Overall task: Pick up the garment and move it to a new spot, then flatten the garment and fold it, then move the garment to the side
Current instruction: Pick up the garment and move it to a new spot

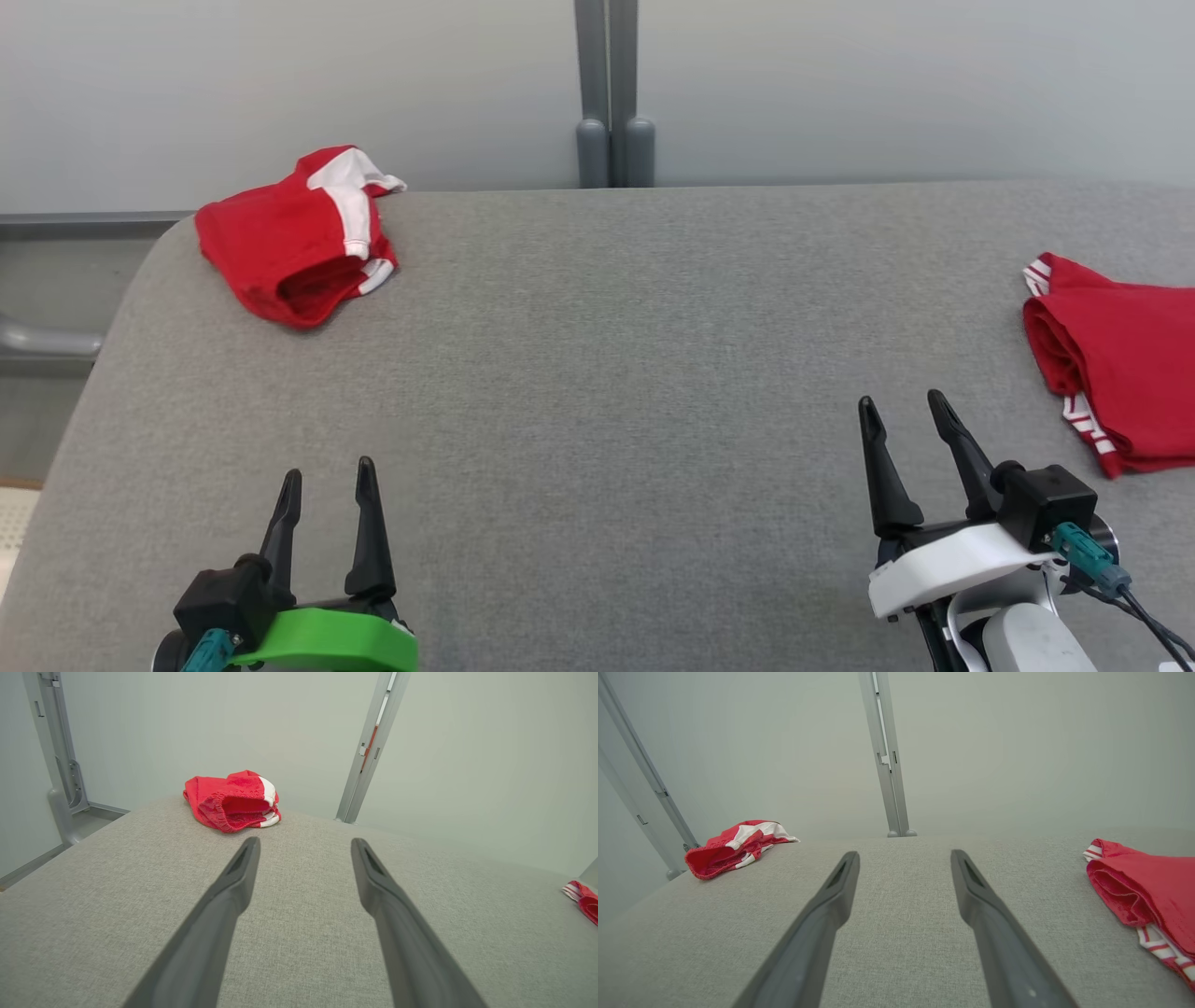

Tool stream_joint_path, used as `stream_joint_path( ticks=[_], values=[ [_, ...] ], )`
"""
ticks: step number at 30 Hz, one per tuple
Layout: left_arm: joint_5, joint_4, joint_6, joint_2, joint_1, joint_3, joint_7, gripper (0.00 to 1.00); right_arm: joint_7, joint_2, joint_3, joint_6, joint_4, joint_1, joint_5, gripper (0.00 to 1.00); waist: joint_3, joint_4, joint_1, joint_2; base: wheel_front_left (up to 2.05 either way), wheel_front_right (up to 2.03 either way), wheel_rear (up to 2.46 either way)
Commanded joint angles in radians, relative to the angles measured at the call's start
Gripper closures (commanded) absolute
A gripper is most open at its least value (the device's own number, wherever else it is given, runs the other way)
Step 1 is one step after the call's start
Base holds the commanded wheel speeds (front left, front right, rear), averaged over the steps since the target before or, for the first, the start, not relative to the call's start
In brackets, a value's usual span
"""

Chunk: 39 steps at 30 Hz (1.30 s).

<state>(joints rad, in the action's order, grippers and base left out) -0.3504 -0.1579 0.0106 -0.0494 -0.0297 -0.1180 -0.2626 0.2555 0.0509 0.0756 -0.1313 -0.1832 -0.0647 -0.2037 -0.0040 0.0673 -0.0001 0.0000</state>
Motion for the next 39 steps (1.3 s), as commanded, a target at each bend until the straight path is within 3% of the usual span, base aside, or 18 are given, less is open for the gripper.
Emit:
stream_joint_path(
  ticks=[1, 13, 19, 33, 39],
  values=[
    [0.011, 0.002, 0.003, -0.003, 0.007, 0.005, -0.003, 0.00, 0.003, 0.000, 0.002, 0.001, 0.008, 0.007, -0.007, 0.00, 0.003, 0.081, 0.0001, 0.0000, 0.00, 0.00, 0.00],
    [0.017, 0.012, 0.000, -0.002, 0.016, 0.041, -0.001, 0.00, 0.007, 0.000, 0.035, 0.001, -0.001, -0.017, -0.010, 0.00, 0.014, 0.368, 0.0001, 0.0000, 0.00, 0.00, 0.00],
    [0.010, 0.016, 0.001, -0.002, 0.010, 0.054, -0.001, 0.00, 0.008, 0.000, 0.058, 0.001, -0.004, -0.033, -0.021, 0.00, 0.021, 0.456, 0.0001, 0.0000, 0.00, 0.00, 0.00],
    [-0.018, 0.052, 0.016, -0.002, -0.012, 0.078, -0.001, 0.00, -0.004, 0.001, 0.099, 0.001, -0.007, -0.087, -0.012, 0.00, 0.057, 0.469, 0.0001, 0.0000, 0.00, 0.00, 0.00],
    [0.008, 0.024, -0.023, -0.007, 0.058, 0.082, -0.001, 0.00, -0.016, 0.001, 0.072, 0.001, 0.025, -0.098, 0.006, 0.00, 0.108, 0.440, 0.0001, 0.0000, 0.00, 0.00, 0.00]
  ],
)
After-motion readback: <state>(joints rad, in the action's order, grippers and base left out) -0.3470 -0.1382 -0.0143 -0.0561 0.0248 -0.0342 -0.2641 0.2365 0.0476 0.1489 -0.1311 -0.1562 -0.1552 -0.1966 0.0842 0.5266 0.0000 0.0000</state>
